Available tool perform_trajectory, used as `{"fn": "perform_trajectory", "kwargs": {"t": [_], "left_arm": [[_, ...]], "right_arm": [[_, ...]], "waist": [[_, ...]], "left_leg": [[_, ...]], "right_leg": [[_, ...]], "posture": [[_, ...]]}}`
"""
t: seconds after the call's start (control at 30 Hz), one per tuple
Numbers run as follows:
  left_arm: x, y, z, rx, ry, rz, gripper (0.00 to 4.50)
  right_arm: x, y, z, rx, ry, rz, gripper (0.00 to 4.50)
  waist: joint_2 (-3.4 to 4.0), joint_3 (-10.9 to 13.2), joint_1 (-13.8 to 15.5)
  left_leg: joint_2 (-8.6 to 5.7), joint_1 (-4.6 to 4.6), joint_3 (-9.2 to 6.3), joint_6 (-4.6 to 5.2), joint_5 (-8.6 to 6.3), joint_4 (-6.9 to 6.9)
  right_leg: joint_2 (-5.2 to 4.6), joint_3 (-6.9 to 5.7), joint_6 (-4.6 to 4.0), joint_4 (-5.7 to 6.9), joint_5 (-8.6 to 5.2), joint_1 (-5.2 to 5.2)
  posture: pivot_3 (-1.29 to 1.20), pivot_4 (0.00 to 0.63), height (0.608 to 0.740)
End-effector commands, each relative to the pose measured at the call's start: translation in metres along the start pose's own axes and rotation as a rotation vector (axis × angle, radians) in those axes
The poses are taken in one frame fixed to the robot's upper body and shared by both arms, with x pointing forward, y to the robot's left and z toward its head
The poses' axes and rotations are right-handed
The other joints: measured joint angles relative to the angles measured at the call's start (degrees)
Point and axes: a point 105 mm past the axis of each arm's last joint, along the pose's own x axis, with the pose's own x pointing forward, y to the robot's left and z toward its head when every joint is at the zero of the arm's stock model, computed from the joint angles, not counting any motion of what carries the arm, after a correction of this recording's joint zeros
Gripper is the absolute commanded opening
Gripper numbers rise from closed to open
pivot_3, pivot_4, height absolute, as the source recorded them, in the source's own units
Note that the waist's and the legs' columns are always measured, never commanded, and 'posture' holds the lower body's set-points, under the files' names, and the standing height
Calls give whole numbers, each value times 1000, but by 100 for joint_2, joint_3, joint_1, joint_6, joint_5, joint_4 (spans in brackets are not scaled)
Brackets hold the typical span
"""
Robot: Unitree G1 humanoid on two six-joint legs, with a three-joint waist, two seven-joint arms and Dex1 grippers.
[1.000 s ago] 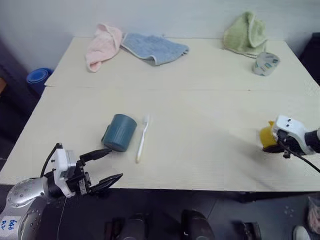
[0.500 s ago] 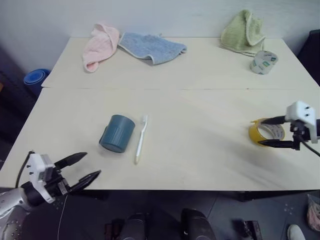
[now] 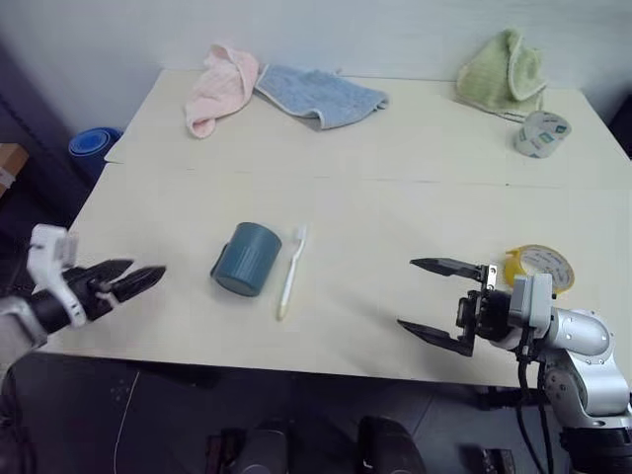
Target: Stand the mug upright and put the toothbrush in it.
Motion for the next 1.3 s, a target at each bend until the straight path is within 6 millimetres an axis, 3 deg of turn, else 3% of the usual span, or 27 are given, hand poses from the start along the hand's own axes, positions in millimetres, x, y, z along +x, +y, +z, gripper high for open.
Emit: {"fn": "perform_trajectory", "kwargs": {"t": [0.03,0.27,0.5,0.6,0.8,0.83,1.0,1.07,1.1,1.2,1.3], "left_arm": [[39,-10,-1,-6,176,-20,4500],[81,-10,-20,23,357,10,4500],[108,-31,-36,65,475,-84,2872],[112,-33,-38,64,492,-106,2186],[113,-38,-44,24,509,-153,364],[114,-37,-41,22,485,-158,61],[105,-24,0,-8,279,-144,22],[98,-29,40,-20,40,-238,22],[93,-43,58,42,-76,-332,22],[91,-78,83,156,-282,-503,22],[118,-123,89,277,-452,-590,22]], "right_arm": [[-2,1,2,-38,2,-1,4463],[-3,-1,3,-54,13,-52,4463],[-6,-1,-1,-58,38,-101,4500],[-8,-1,-3,-61,46,-114,4500],[-12,-1,-5,-63,62,-147,4500],[-13,-1,-5,-62,67,-152,4500],[-25,0,-4,-65,98,-207,4500],[-33,2,-3,-65,120,-236,4500],[-39,3,-4,-69,137,-256,4500],[-52,2,-5,-89,163,-309,4500],[-70,-2,-8,-146,208,-390,4500]], "waist": [[0,0,-11],[3,2,-165],[13,-4,19],[19,-9,34],[26,-14,19],[26,-14,16],[24,-12,5],[15,-6,1],[5,1,2],[-16,5,16],[-15,4,84]], "left_leg": [[1,2,0,-1,0,-3],[3,0,52,-5,3,-14],[-2,4,56,-3,9,0],[-7,4,56,-1,10,2],[-7,4,56,0,10,1],[-7,4,56,0,10,1],[-6,3,55,0,10,1],[-2,-1,56,-1,11,2],[0,-3,55,-3,12,2],[2,-10,49,-5,12,1],[-5,-10,47,-2,12,4]], "right_leg": [[1,0,0,2,0,-2],[10,-9,-1,4,-1,-10],[5,-2,0,5,-1,1],[1,-1,1,6,0,3],[1,-2,2,6,0,4],[1,-2,2,6,0,3],[1,-3,2,6,0,2],[3,-4,2,5,0,-2],[4,-5,2,6,0,-5],[4,-13,2,-1,0,-5],[-3,-12,9,-7,4,2]], "posture": [[0,150,740],[0,150,740],[0,150,740],[0,150,740],[0,150,740],[0,150,740],[0,150,740],[0,150,740],[0,150,740],[0,150,740],[0,150,740]]}}
